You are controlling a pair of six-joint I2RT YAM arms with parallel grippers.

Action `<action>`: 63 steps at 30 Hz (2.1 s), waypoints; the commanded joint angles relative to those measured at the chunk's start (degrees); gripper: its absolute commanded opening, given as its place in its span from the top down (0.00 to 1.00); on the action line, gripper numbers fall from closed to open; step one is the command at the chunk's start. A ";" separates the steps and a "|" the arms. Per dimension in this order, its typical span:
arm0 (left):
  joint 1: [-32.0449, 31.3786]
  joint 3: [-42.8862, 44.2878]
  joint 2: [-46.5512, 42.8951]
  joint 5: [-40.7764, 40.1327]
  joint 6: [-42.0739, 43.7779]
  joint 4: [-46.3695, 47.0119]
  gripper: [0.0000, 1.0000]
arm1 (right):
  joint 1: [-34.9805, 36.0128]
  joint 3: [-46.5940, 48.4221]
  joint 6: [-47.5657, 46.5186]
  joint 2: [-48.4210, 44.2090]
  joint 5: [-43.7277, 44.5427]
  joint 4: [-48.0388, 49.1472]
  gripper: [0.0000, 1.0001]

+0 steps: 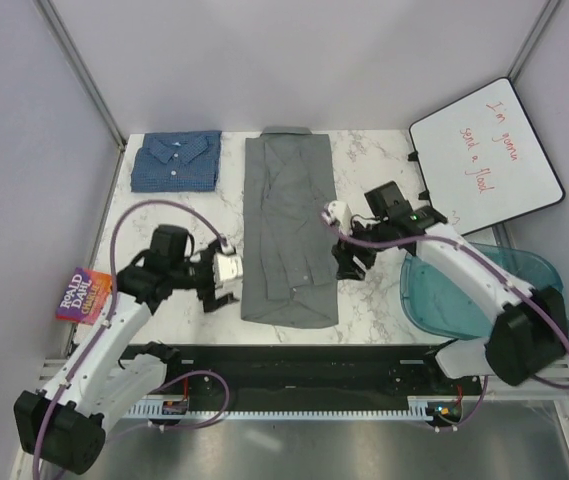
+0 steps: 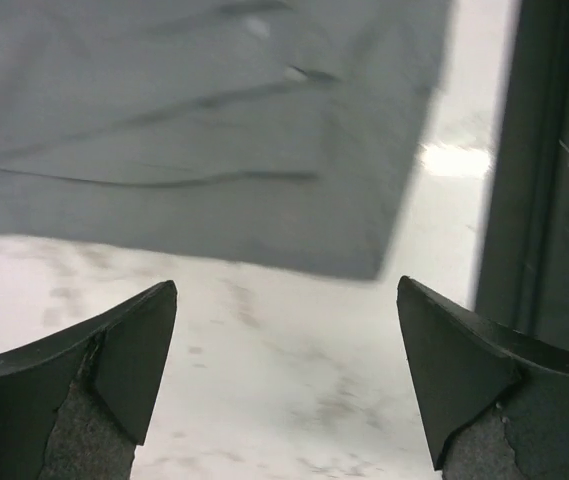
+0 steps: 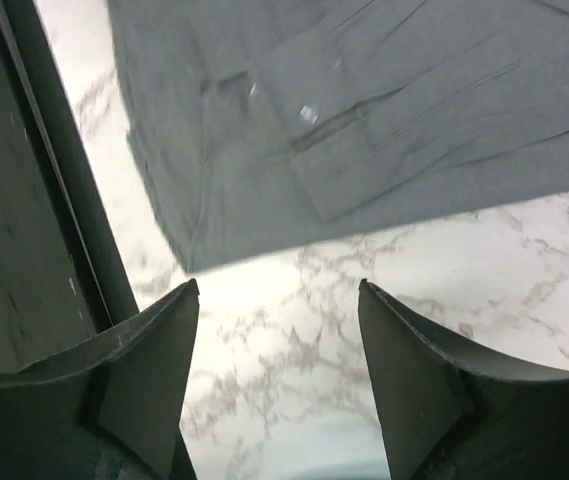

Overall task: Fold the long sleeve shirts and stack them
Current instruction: Fold the shirt

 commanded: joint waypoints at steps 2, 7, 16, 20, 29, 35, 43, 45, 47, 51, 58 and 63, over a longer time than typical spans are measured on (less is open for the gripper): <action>-3.79 -12.46 -5.01 5.76 22.63 -5.93 0.07 | 8.34 -12.79 -26.78 -16.67 9.60 -0.48 0.27; -8.27 -16.24 1.41 3.13 25.38 -0.07 0.13 | 18.63 -25.69 -28.37 -19.51 15.15 7.06 0.27; -11.00 -21.78 5.54 -1.45 31.09 10.67 0.16 | 29.02 -34.33 -33.82 -13.97 23.15 24.47 0.30; -12.58 -21.70 9.15 -3.47 30.47 14.19 0.19 | 29.29 -33.73 -34.96 -10.38 24.47 24.48 0.35; -12.59 -20.73 16.09 -5.93 31.96 16.66 0.32 | 29.29 -32.49 -37.07 -4.65 24.74 24.75 0.63; -13.11 -20.30 17.77 -3.83 31.18 18.51 0.58 | 29.37 -32.32 -36.81 -3.60 24.74 25.10 0.95; -22.32 -19.85 7.09 -4.19 27.05 7.30 0.98 | 33.83 -28.72 -29.97 -11.91 24.14 15.53 1.00; -24.62 -18.89 2.76 -3.04 25.38 2.27 0.98 | 36.83 -27.15 -26.90 -15.36 23.25 10.72 1.00; -26.38 -17.84 -2.15 -1.63 21.62 -2.29 0.98 | 39.83 -25.91 -21.97 -19.06 22.99 8.58 1.00; -26.04 -16.08 -5.69 -5.40 17.46 -1.80 0.98 | 38.00 -23.01 -20.98 -20.82 26.15 7.52 1.00; -22.96 -13.79 -2.01 -6.29 17.99 1.45 0.98 | 28.94 -20.02 -28.55 -19.15 23.60 6.46 1.00; -21.03 -10.72 2.29 -5.94 16.67 4.97 0.98 | 28.32 -18.97 -29.94 -18.36 23.60 7.43 1.00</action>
